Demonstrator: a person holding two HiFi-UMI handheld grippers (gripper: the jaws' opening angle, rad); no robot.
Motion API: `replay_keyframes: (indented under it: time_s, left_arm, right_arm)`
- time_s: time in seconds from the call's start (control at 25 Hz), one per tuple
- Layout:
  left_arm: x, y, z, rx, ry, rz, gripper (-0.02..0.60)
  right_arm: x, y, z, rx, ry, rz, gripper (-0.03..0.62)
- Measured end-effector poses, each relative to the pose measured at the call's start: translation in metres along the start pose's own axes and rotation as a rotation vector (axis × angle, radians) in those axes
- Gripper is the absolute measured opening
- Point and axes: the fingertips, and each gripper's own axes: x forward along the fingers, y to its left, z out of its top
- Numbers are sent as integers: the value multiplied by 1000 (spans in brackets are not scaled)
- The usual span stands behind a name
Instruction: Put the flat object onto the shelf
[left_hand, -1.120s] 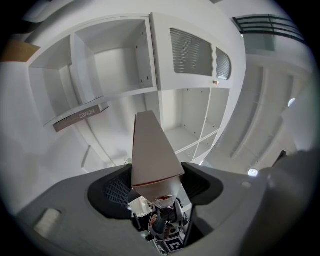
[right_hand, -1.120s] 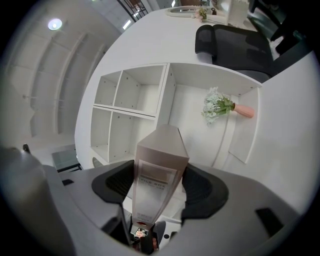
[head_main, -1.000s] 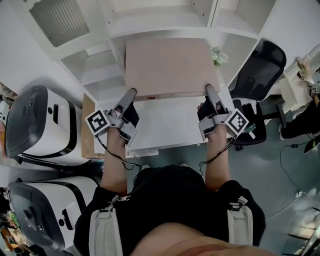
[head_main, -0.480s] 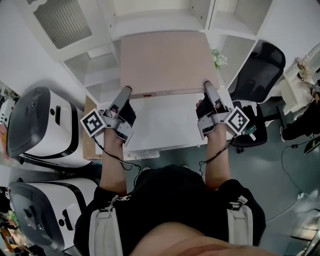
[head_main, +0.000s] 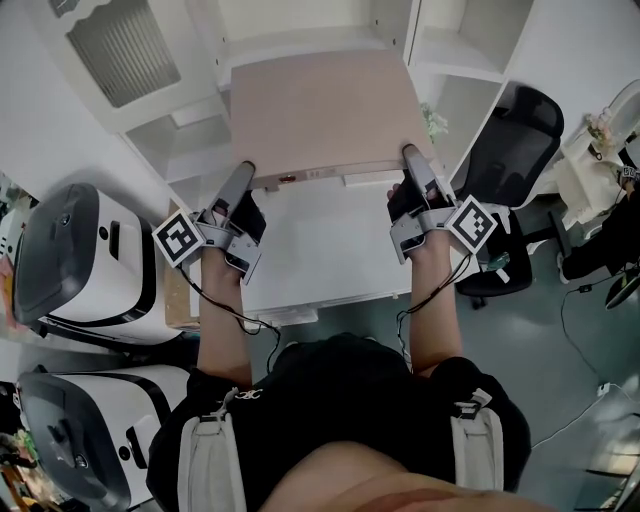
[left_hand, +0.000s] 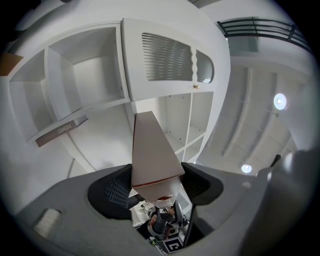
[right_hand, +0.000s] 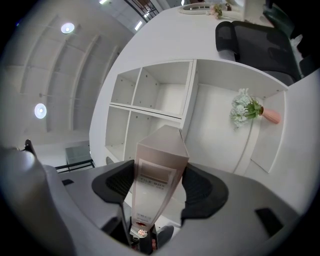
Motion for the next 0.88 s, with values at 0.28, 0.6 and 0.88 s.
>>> replay_keyframes:
  time_s: [0.28, 0.6, 0.88]
  left_arm:
    - [8, -15, 13, 41, -22, -23, 308]
    - [24, -9, 39, 49, -48, 10, 310]
    - [49, 5, 55, 79, -50, 32, 316]
  right_arm:
    - [11, 8, 5, 10, -13, 37, 296]
    - [41, 1, 7, 46, 3, 7, 296]
    - [68, -10, 20, 66, 3, -35, 296]
